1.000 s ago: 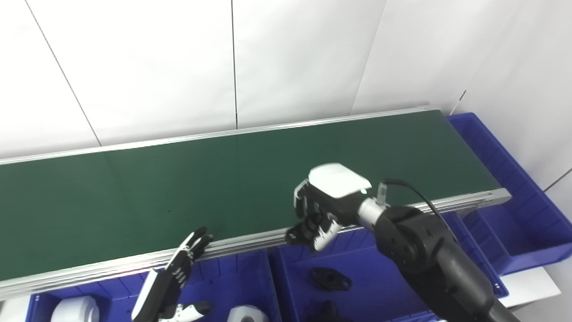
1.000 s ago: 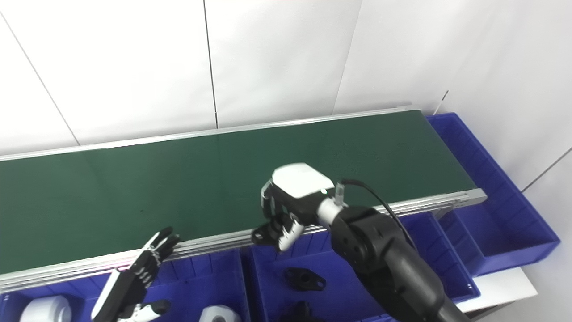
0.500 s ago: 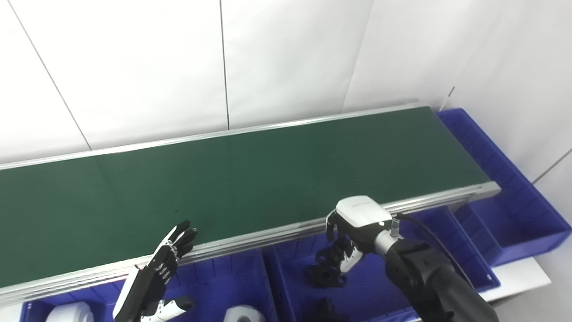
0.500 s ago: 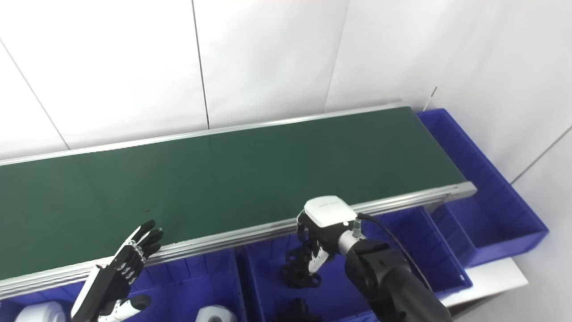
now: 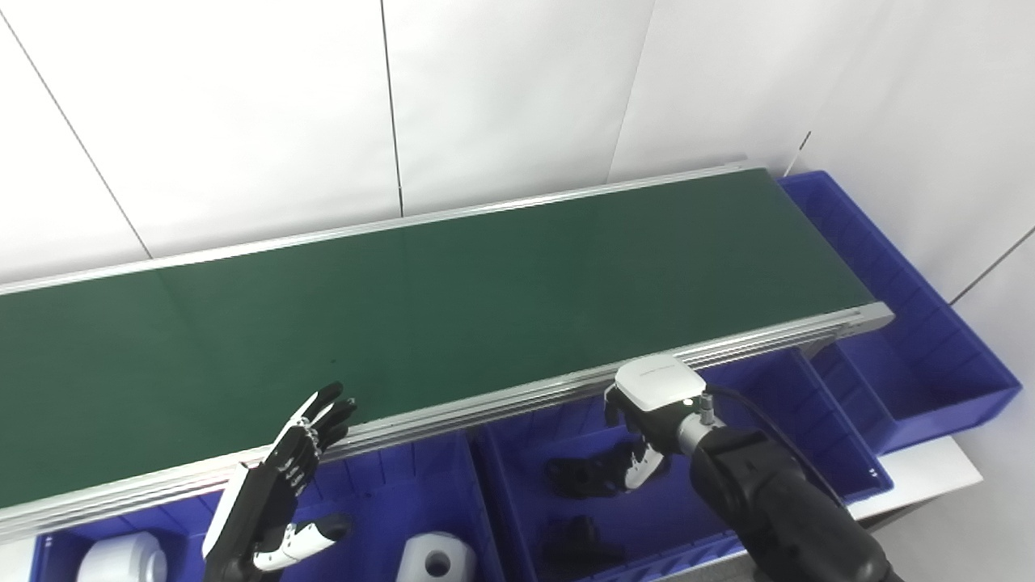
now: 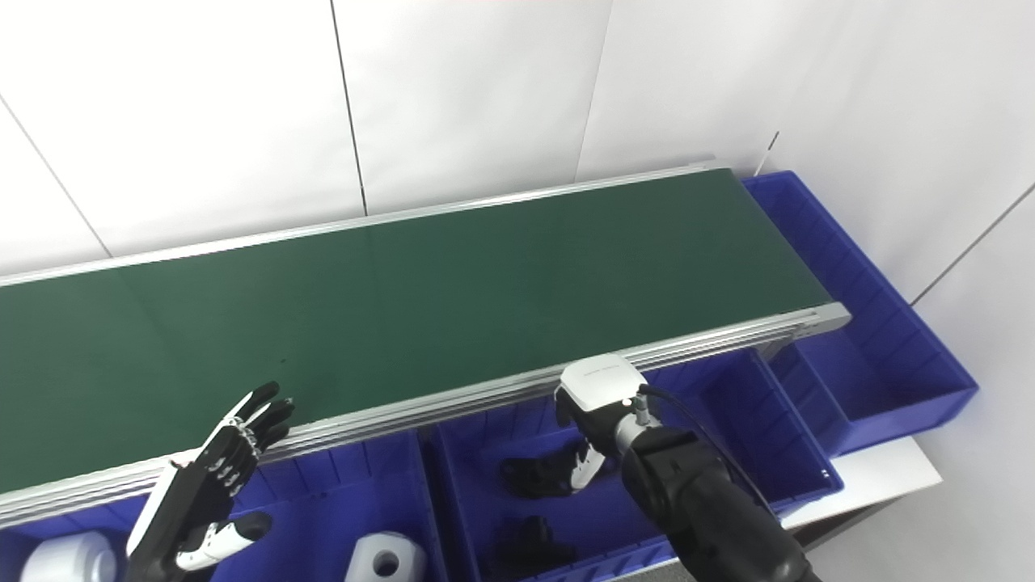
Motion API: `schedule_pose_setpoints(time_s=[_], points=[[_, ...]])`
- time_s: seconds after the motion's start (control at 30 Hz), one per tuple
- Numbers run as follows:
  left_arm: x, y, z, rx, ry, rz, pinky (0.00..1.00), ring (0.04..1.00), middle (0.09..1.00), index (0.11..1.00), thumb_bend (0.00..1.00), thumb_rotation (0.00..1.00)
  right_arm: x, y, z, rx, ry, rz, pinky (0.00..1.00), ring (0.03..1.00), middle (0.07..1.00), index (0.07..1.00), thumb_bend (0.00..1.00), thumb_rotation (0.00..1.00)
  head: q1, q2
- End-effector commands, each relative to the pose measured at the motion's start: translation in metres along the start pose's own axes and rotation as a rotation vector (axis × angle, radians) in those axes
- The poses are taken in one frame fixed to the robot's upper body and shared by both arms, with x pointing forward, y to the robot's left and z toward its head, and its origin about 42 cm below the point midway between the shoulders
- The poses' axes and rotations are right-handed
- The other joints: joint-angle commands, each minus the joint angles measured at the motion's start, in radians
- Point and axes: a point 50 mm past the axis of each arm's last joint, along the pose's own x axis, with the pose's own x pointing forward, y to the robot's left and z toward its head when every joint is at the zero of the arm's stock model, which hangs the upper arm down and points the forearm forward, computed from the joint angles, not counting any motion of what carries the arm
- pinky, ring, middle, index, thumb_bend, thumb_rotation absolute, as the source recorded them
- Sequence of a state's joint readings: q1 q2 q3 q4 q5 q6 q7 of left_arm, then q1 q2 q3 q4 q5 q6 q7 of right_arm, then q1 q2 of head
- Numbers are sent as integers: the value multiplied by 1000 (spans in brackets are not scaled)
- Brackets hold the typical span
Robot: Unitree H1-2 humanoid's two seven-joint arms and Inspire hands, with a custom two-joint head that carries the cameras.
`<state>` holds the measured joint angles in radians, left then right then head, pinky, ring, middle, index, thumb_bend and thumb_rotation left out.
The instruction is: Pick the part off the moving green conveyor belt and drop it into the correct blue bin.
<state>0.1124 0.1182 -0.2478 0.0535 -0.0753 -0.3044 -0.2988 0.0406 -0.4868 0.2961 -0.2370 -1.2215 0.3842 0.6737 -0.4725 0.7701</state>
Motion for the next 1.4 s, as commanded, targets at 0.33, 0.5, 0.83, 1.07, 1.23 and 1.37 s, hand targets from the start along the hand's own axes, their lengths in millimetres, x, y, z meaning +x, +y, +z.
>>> schedule_pose_setpoints(time_s=[0.33,0.5,0.83,1.07,1.23,1.37], points=[[9,-3,11,16,-55,-10,896,914,878,906,918,584,-8,-32,2,-58,-13,-33,765,840,875,866,1000,922,31,-6],[7,-5,9,5,-52,-13,913,918,879,903,912,574,-13,-35,6,53,-110,-141,617,758,819,821,994,896,86,-20],[5,-25,-4,13,-13,-18,909,909,876,887,931,569,-33,-8,45,997,-587,-547,471,558,638,681,689,874,250,-81],[4,-36,-14,14,4,-24,908,914,891,885,922,556,-24,41,80,1439,-643,-730,602,638,699,754,579,961,321,-121],[5,-42,-17,24,7,-29,907,907,897,886,927,571,-15,63,79,1446,-605,-666,614,649,715,761,563,974,364,-121],[9,-46,-16,31,5,-36,929,922,911,893,924,572,-10,69,74,1421,-602,-626,607,644,714,759,596,963,392,-102]])
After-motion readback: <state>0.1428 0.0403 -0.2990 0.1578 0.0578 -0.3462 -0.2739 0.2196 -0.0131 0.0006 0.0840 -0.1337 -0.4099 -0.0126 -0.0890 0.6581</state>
